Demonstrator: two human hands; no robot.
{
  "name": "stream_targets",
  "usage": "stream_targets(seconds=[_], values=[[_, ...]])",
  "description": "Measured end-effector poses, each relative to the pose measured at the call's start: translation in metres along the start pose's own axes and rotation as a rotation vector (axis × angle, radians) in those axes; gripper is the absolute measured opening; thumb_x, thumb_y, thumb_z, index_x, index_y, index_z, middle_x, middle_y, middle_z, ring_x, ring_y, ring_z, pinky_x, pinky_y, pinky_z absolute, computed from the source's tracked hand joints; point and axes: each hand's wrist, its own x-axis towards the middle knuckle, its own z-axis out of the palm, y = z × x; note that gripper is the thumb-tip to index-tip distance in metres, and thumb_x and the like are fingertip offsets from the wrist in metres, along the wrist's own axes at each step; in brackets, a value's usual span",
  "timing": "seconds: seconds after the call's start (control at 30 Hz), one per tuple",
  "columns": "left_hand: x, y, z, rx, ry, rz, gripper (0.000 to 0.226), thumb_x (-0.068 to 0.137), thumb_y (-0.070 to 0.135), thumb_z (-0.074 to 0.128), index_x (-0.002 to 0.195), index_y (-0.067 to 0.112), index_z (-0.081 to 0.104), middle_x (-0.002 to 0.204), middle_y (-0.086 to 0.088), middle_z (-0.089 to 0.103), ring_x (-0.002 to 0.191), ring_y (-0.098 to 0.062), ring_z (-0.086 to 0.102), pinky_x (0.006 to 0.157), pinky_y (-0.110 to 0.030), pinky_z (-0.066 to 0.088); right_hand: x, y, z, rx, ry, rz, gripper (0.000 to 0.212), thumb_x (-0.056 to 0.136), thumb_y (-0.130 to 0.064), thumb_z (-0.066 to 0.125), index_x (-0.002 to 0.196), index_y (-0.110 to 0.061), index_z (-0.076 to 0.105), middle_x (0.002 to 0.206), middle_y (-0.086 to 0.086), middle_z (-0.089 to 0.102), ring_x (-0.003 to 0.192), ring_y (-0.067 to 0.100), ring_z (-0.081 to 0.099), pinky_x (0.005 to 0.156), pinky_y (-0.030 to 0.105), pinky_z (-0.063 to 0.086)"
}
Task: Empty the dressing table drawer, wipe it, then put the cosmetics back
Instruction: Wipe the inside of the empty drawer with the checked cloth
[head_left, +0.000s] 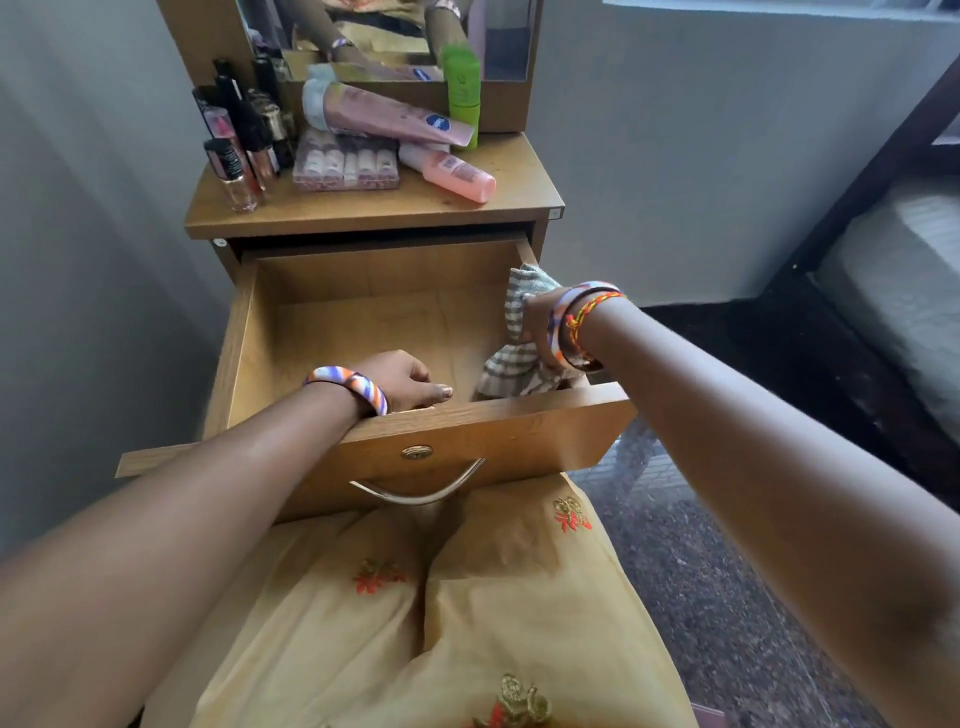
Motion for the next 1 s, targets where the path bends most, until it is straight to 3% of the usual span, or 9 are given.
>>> stream_targets(seconds=[0.07,0.2,0.3,0.47,0.6,0.7,0.83,0.9,1.0], values=[[-0.001,0.000,0.000,0.000,-0.004,-0.008,0.041,0.092,0.040,0.052,0.101,0.004,0.069,0.089,-0.006,0.062,0.083,-0.018,0.052,0.057,-0.020,0.035,0.019,0.003,-0.005,0.109,0.089,0.012,0.024,0.088,-0.008,0.054,0.070,-0.020,0.045,0.081,0.005,0.048,0.091,0.020,0.043,0.083,0.030,0.040],[-0.002,0.000,0.000,-0.009,-0.014,-0.027,0.041,0.092,0.041,0.052,0.102,0.005,0.070,0.092,-0.006,0.062,0.083,-0.017,0.053,0.057,-0.020,0.035,0.041,0.002,-0.013,0.033,0.170,0.004,0.011,0.090,-0.010,0.049,0.101,-0.014,0.048,0.091,0.004,0.040,0.094,0.017,0.040,0.085,0.031,0.040],[-0.003,0.001,0.001,-0.021,-0.017,-0.041,0.040,0.092,0.041,0.053,0.103,0.006,0.069,0.093,-0.006,0.063,0.085,-0.017,0.053,0.058,-0.021,0.037,0.044,0.002,-0.015,0.068,0.165,0.015,0.041,0.091,-0.014,0.051,0.131,-0.006,0.048,0.109,0.006,0.044,0.104,0.018,0.045,0.095,0.030,0.040],[-0.001,0.000,0.001,-0.040,0.020,-0.040,0.038,0.092,0.038,0.054,0.100,0.004,0.070,0.094,-0.010,0.065,0.085,-0.018,0.054,0.067,-0.025,0.041,0.021,-0.024,-0.009,-0.048,0.424,0.154,0.031,0.089,-0.014,0.052,0.118,-0.008,0.060,0.125,0.011,0.058,0.115,0.032,0.057,0.086,0.041,0.054],[-0.001,-0.002,0.000,-0.041,0.113,-0.020,0.036,0.094,0.032,0.051,0.096,0.001,0.069,0.089,-0.012,0.066,0.079,-0.019,0.054,0.067,-0.025,0.040,0.001,-0.048,0.000,-0.302,0.195,0.039,0.035,0.093,-0.023,0.051,0.124,-0.011,0.057,0.128,0.007,0.057,0.117,0.029,0.057,0.087,0.037,0.052],[-0.001,-0.003,-0.003,-0.117,0.168,-0.027,0.039,0.097,0.029,0.046,0.101,-0.003,0.067,0.085,-0.011,0.059,0.078,-0.022,0.051,0.070,-0.026,0.040,-0.019,-0.054,-0.010,-0.429,0.193,0.015,0.029,0.088,-0.021,0.056,0.116,-0.015,0.060,0.113,0.004,0.061,0.109,0.027,0.061,0.083,0.033,0.052],[-0.003,0.003,-0.005,-0.344,0.134,-0.078,0.048,0.101,0.038,0.030,0.088,0.005,0.062,0.083,-0.007,0.057,0.071,-0.020,0.051,0.065,-0.027,0.042,-0.024,-0.039,-0.026,-0.023,0.080,-0.025,0.005,0.094,-0.016,0.045,0.091,-0.020,0.044,0.080,0.005,0.044,0.086,0.026,0.041,0.064,0.022,0.039],[-0.007,0.008,-0.010,-0.600,0.053,-0.172,0.056,0.098,0.051,0.021,0.081,0.009,0.054,0.075,-0.005,0.055,0.058,-0.016,0.048,0.052,-0.022,0.037,-0.014,-0.031,-0.029,0.158,0.159,-0.008,0.010,0.091,-0.021,0.048,0.083,-0.018,0.054,0.072,0.003,0.046,0.077,0.023,0.037,0.053,0.021,0.031],[-0.011,0.010,-0.017,-0.894,-0.011,-0.219,0.075,0.090,0.068,0.012,0.083,0.006,0.055,0.078,-0.012,0.061,0.064,-0.022,0.058,0.055,-0.025,0.044,-0.006,-0.033,-0.031,0.446,0.347,0.005,0.025,0.084,-0.025,0.052,0.099,-0.010,0.066,0.085,0.009,0.063,0.071,0.021,0.050,0.055,0.023,0.037]])
